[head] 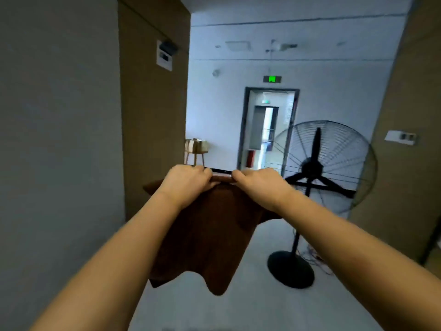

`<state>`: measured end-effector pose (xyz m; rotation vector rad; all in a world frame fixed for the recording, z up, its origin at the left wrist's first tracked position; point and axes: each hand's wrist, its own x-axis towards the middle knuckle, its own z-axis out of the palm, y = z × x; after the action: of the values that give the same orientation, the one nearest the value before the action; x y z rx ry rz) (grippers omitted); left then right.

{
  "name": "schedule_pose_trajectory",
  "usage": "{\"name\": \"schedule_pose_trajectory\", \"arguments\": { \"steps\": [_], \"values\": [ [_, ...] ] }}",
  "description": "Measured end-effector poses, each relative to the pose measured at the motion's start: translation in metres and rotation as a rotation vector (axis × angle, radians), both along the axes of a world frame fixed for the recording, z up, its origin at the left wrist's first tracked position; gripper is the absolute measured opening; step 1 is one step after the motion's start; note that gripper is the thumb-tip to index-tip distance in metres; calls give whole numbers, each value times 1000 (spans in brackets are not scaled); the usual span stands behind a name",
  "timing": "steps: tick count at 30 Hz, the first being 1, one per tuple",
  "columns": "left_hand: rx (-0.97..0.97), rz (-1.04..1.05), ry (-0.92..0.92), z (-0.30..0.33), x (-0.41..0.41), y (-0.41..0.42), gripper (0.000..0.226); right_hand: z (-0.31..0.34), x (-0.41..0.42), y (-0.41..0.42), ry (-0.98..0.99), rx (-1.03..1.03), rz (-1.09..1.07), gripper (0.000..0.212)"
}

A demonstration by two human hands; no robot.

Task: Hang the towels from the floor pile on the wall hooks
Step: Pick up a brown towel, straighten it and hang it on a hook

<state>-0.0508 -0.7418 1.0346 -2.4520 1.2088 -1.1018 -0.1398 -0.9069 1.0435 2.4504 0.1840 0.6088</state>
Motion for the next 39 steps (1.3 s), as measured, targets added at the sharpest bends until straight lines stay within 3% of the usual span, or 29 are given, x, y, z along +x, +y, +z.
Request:
{"name": "schedule_pose_trajectory", "arguments": {
  "steps": [8,13,18,30,39],
  "values": [
    [-7,-449,-69,22,-143,-259,49,11,-207,-206,-116,35,-481,16],
    [39,-735,-119,20,-232,-372,46,0,-323,-273,-118,56,-740,21],
    [57,-883,-127,10,-302,-462,49,-3,-401,-326,-69,46,-957,23],
    [-10,-1079,-225,16,-359,-705,49,5,-460,-523,-103,60,-1162,19],
    [-180,-1274,-103,6,-405,-843,49,0,-507,-649,-119,120,-1203,17]
  ]
}}
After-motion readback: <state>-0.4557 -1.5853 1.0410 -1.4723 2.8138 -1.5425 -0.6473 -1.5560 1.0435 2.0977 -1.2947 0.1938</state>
